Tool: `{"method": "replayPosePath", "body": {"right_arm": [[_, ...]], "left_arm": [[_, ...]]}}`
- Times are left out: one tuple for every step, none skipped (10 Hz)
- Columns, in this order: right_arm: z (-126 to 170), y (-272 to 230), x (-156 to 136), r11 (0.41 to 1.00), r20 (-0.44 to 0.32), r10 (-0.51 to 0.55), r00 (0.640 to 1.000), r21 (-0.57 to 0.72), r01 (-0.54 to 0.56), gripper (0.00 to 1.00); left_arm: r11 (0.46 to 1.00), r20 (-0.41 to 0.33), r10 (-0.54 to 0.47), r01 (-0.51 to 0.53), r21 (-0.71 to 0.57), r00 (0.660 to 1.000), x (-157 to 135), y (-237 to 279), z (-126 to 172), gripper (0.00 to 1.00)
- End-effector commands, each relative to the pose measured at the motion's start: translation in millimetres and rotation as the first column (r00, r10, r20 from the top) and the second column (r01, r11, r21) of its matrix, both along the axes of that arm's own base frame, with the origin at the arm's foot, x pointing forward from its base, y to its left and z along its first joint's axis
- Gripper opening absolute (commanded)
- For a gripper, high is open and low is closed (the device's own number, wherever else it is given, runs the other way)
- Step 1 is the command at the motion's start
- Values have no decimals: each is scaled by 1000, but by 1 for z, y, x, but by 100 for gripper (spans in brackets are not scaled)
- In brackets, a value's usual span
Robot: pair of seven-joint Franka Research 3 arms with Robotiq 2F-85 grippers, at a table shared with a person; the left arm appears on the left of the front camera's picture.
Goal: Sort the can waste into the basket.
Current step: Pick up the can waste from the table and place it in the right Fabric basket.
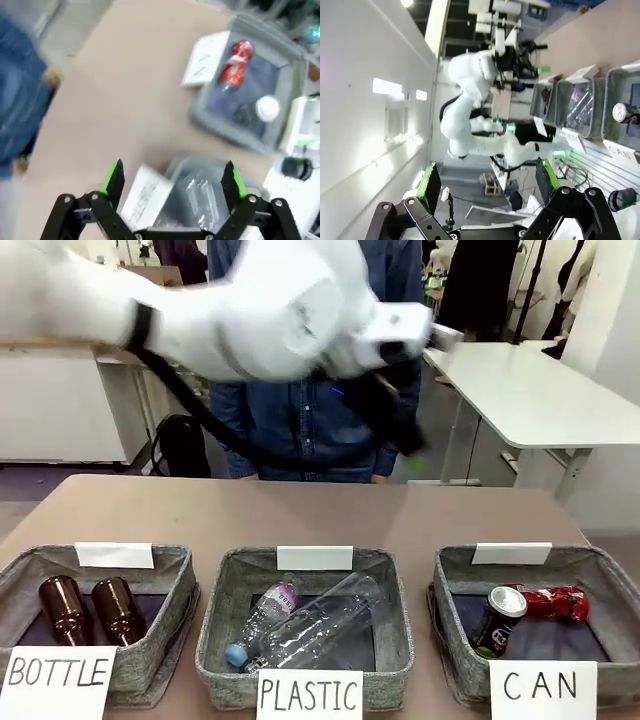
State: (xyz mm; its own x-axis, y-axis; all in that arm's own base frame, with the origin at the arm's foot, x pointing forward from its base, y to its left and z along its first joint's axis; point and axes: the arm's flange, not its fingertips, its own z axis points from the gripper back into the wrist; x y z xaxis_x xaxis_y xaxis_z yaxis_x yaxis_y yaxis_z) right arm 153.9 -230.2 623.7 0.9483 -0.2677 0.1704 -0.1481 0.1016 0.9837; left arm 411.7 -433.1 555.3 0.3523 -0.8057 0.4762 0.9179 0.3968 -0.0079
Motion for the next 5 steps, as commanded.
{"method": "replayPosePath", "body": {"right_arm": [[-16, 41, 30, 990, -68, 133, 989, -35, -136, 100], [-18, 73, 48, 979, -94, 187, 978, -66, -193, 100], [-16, 110, 65, 961, -102, 240, 965, -114, -251, 100], [-15, 144, 78, 944, -101, 298, 949, -115, -309, 100], [-18, 180, 90, 923, -110, 350, 930, -127, -363, 100]], "left_arm": [[986, -151, 163, -156, 55, 975, -4, 76, 18, 100], [974, -215, 225, -216, 62, 950, -1, 119, 25, 100], [962, -266, 269, -269, 37, 926, -3, 169, 30, 100], [946, -327, 305, -325, -6, 894, -4, 215, 32, 100], [925, -417, 319, -375, -59, 851, -4, 263, 33, 100]]}}
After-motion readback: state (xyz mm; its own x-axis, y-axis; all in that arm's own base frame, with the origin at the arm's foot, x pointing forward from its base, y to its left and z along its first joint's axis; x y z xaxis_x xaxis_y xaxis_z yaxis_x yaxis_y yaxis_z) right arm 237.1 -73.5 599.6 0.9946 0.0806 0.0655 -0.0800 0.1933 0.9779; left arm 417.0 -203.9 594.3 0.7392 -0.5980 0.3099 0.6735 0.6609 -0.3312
